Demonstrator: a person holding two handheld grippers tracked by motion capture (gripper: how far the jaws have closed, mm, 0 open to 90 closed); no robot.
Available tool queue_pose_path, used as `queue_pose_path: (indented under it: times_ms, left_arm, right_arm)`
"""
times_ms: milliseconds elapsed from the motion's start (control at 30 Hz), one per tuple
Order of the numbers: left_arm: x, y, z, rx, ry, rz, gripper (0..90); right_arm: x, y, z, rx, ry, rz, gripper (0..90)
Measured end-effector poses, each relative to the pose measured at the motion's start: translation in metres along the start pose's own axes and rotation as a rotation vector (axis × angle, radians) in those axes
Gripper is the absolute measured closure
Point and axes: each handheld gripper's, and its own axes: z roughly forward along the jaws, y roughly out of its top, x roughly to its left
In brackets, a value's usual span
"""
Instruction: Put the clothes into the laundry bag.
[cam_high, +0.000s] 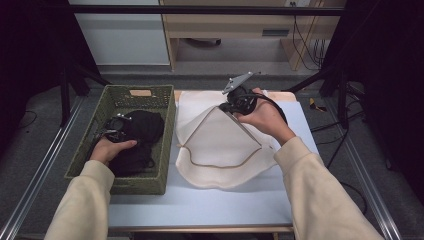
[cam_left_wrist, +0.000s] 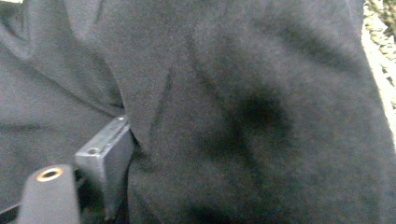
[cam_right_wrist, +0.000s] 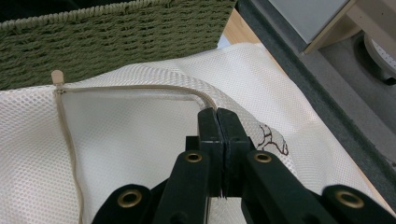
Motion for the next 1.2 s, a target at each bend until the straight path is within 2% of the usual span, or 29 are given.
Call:
queue_pose_path:
  times_ms: [33,133,200,333,500,600,667,733,800,867,900,933,967,1067,1100,1133,1200]
  left_arm:
    - [-0.001,0.001,0.000,0.007,0.015,0.001,18.7]
    - [-0.001,0.002,0.000,0.015,0.023,0.002,25.9]
    - [-0.001,0.003,-0.002,0.034,0.030,0.009,34.1]
    - [-0.001,0.005,-0.005,0.036,0.030,-0.022,49.5]
    - [0.000,0.007,-0.012,0.017,0.038,-0.036,57.3]
    - [0.000,0.009,-0.019,0.003,0.053,-0.027,60.0]
    - [-0.002,0.010,-0.027,-0.025,0.070,-0.029,60.5]
    - [-0.003,0.010,-0.029,-0.037,0.070,-0.032,60.7]
    - [-0.006,0.011,-0.041,-0.087,0.068,-0.034,60.8]
    - [-0.008,0.011,-0.044,-0.100,0.068,-0.034,60.8]
    - [-0.012,0.013,-0.054,-0.142,0.066,-0.030,60.9]
    - [-0.012,0.013,-0.054,-0.142,0.066,-0.030,60.9]
    - [-0.016,0.015,-0.064,-0.169,0.068,-0.017,60.9]
    - [-0.020,0.017,-0.074,-0.196,0.069,-0.008,60.9]
    - [-0.026,0.019,-0.087,-0.238,0.064,-0.003,61.0]
    - [-0.028,0.020,-0.092,-0.253,0.062,0.002,60.9]
    - [-0.031,0.021,-0.097,-0.265,0.060,0.008,61.0]
  right_arm:
    - [0.000,0.000,0.000,0.001,0.001,0.001,89.8]
    - [0.001,0.000,-0.001,0.000,0.003,0.000,89.8]
    - [0.000,0.000,-0.001,0.003,0.001,-0.001,89.8]
    - [-0.001,-0.001,-0.001,0.004,0.010,0.002,89.8]
    - [-0.004,-0.002,0.000,-0.007,0.017,0.018,89.8]
    - [-0.007,-0.003,0.000,-0.012,0.024,0.026,89.8]
    - [-0.009,-0.004,0.000,-0.018,0.032,0.034,89.8]
    - [-0.010,-0.005,0.000,-0.022,0.032,0.042,89.8]
    - [-0.012,-0.006,0.000,-0.026,0.034,0.056,89.8]
    - [-0.012,-0.006,0.000,-0.029,0.041,0.054,89.8]
    - [-0.012,-0.007,0.000,-0.028,0.040,0.051,89.8]
    - [-0.012,-0.007,0.000,-0.028,0.040,0.051,89.8]
    - [-0.013,-0.007,0.000,-0.028,0.043,0.053,89.8]
    - [-0.014,-0.008,0.000,-0.029,0.037,0.062,89.9]
    - [-0.014,-0.008,0.000,-0.031,0.040,0.066,89.8]
    - [-0.014,-0.008,0.001,-0.030,0.038,0.067,89.8]
    - [-0.014,-0.008,0.001,-0.028,0.038,0.066,89.8]
